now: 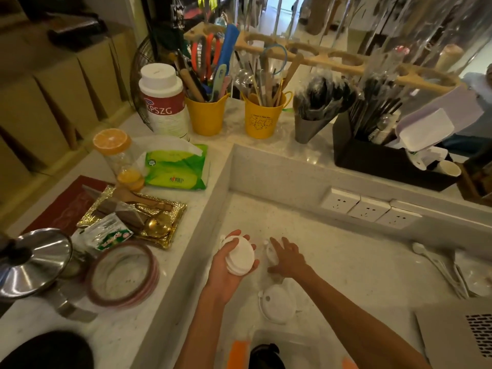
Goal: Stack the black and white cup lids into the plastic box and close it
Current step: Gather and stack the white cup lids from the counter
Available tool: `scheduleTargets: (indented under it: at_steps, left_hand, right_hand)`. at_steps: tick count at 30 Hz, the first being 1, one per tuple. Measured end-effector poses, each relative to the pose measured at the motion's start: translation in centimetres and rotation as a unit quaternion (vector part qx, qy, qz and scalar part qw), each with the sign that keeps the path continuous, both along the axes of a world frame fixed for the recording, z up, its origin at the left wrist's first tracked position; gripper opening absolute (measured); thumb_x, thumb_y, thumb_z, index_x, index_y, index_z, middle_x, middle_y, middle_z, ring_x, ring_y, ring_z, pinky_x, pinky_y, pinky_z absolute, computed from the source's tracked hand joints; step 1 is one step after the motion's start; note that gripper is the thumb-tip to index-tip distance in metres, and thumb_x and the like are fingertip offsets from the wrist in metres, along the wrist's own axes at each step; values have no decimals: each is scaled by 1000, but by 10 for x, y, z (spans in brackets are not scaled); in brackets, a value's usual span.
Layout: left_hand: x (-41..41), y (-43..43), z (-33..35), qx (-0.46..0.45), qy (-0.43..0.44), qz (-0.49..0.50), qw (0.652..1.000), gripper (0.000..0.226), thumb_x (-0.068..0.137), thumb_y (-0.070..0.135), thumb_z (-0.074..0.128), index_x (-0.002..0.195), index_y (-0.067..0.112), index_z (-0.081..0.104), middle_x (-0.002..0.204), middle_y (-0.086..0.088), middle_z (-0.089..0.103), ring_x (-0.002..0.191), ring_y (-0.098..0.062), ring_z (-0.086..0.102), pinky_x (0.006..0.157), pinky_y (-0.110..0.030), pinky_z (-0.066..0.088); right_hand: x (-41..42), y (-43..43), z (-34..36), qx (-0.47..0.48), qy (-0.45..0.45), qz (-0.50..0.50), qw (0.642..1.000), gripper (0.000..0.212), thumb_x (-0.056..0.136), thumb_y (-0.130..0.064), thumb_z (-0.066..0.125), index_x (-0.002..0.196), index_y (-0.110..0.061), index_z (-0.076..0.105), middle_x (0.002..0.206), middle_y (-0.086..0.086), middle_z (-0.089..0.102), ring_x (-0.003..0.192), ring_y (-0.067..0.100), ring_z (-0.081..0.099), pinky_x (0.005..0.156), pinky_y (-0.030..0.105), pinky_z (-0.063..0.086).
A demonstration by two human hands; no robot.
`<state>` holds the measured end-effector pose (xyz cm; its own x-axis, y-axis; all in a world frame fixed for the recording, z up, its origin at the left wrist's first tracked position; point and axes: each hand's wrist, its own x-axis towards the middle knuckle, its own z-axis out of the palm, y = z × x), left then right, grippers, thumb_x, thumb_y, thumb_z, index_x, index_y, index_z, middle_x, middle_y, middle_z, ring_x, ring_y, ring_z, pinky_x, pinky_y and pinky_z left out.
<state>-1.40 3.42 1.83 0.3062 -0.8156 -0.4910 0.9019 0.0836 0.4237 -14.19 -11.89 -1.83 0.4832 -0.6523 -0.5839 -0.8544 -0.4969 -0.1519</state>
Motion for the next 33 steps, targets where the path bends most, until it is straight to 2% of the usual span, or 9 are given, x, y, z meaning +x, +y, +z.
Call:
scheduleTargets:
  at_steps: [3,5,9,11,13,17,22,27,33]
  left_hand:
    - [4,6,-3,-1,-5,2,1000,36,91,19,65,127,18,65,125,-12,65,112,-34,64,85,-52,56]
    - [7,9,-3,2,-18,5,1000,40,90,20,67,130,19,63,129,-12,62,112,-31,64,88,-53,55]
    - [5,8,2,-3,-93,-8,996,53,90,36,67,140,24,55,141,-11,58,118,-27,64,91,-48,55]
    - [-3,4,9,-26,-128,-38,991,65,90,49,66,146,23,47,145,-11,57,128,-29,59,98,-45,54]
    - [-14,1,17,-53,-135,-62,987,77,85,59,66,149,22,44,146,-13,57,133,-32,55,102,-47,52]
    - [-33,-3,32,-80,-109,-105,985,78,75,57,77,143,25,53,136,-14,64,125,-31,62,89,-40,59]
    - [-46,0,41,-111,-105,-136,979,73,82,40,79,146,23,47,144,-18,57,128,-38,59,90,-44,58]
    - [-54,4,42,-95,-100,-142,980,80,75,39,85,144,22,50,145,-16,56,122,-36,64,89,-45,59]
    - [-50,16,23,-116,-34,-141,983,68,78,37,84,139,22,57,137,-13,64,124,-32,63,99,-57,51]
  right_hand:
    - [4,2,-5,-40,-69,-27,996,55,96,-29,53,148,-31,35,154,3,39,137,28,40,110,40,39]
    - [8,1,4,8,-186,-135,973,44,96,-26,56,139,-21,47,139,6,57,121,26,56,94,31,48]
    - [5,16,55,228,-427,-316,816,58,77,-44,79,124,-25,52,121,-2,61,99,16,67,64,24,58]
    - [-3,29,74,266,-466,-276,798,53,70,-55,80,115,-36,60,114,-7,68,94,11,71,66,22,58]
    - [-8,42,90,269,-480,-226,804,45,70,-57,79,109,-40,64,108,-11,72,93,7,72,68,21,57]
    - [-18,61,101,225,-508,-210,804,39,75,-45,79,108,-39,61,108,-14,69,96,7,68,75,22,58]
    - [-38,72,98,97,-477,-188,853,49,81,-43,75,122,-49,51,119,-10,44,104,5,52,86,18,50]
    - [-44,86,85,53,-465,-188,863,47,84,-52,65,128,-39,56,120,-8,53,105,1,52,83,16,46]
    - [-53,70,76,34,-368,-51,928,49,93,-49,56,142,-42,47,110,-1,46,110,19,43,102,31,39]
